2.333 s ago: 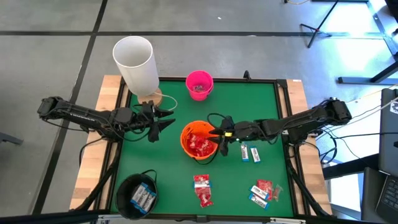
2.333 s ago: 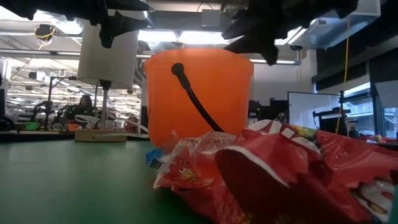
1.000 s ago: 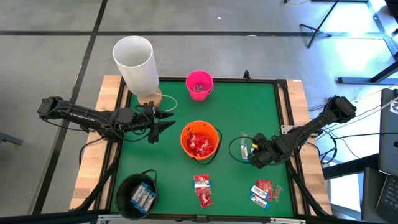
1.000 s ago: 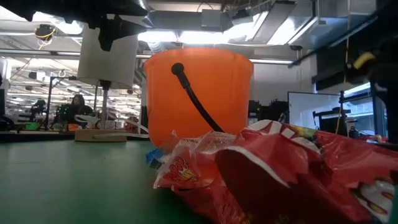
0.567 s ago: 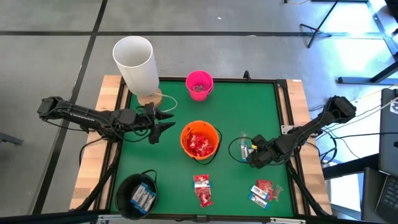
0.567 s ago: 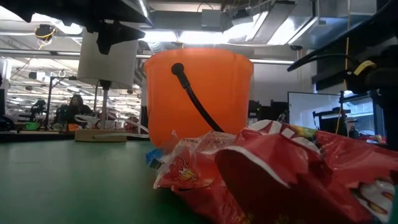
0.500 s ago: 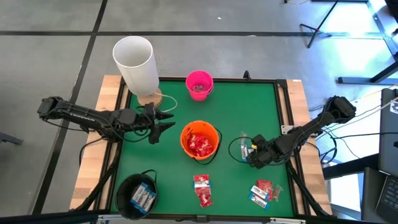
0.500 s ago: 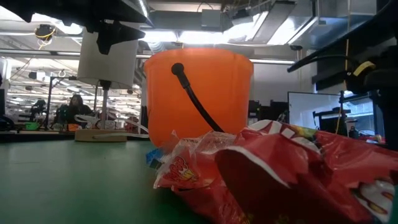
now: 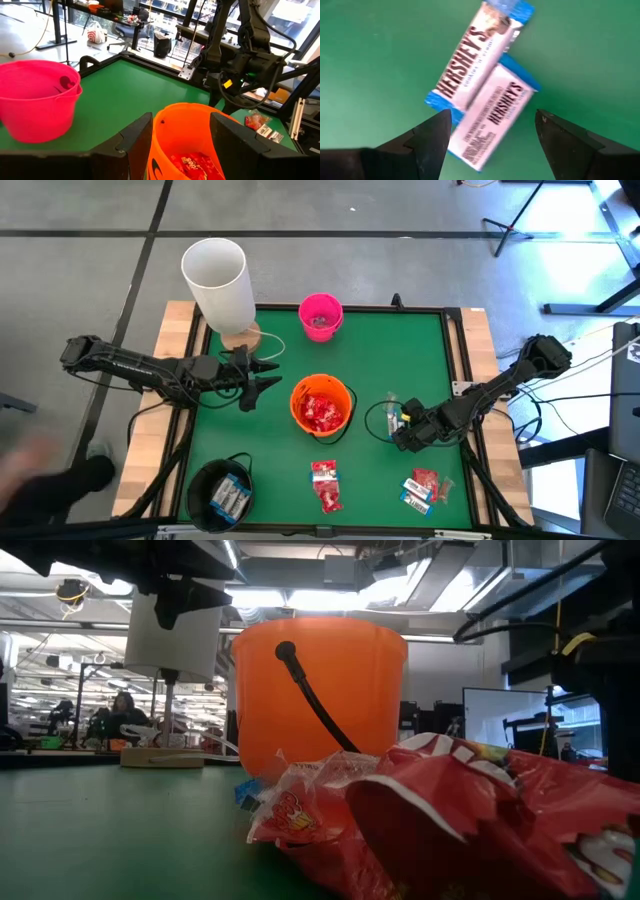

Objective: Sort candy
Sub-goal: Put the white chocolate into the black bucket

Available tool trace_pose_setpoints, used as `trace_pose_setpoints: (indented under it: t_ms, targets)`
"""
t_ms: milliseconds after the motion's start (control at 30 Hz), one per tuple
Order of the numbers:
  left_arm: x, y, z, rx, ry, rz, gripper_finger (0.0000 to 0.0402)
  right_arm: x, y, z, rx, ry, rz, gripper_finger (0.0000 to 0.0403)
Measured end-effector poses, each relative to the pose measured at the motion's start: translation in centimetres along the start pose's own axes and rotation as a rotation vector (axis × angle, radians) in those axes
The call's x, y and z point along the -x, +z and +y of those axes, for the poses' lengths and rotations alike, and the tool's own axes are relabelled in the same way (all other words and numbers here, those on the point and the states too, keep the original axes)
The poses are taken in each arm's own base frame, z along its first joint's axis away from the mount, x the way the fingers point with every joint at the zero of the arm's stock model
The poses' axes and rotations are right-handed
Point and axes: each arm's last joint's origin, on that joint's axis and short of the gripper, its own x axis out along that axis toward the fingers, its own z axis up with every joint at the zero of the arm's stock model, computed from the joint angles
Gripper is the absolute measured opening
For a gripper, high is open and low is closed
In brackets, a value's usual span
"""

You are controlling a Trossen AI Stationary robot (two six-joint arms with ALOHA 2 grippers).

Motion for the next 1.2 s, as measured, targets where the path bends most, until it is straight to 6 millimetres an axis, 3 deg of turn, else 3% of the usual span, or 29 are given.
trace_pose_setpoints:
  t_ms: [200,533,1200]
  targets:
    - [0.0,0.0,0.0,0.000,0.003,0.000,0.0188,-0.1,0.0,0.4,-0.030,0.040,0.012,0.0285]
    - [0.0,0.0,0.0,0.000,0.003,0.000,0.0188,-1.6,-0.5,0.4,-0.014,-0.055,0.087,0.0285]
    - [0.0,0.0,0.0,0.000,0.003,-0.001,0.0188,-0.4,-0.6,0.1,0.027,-0.185,0.170,0.0285]
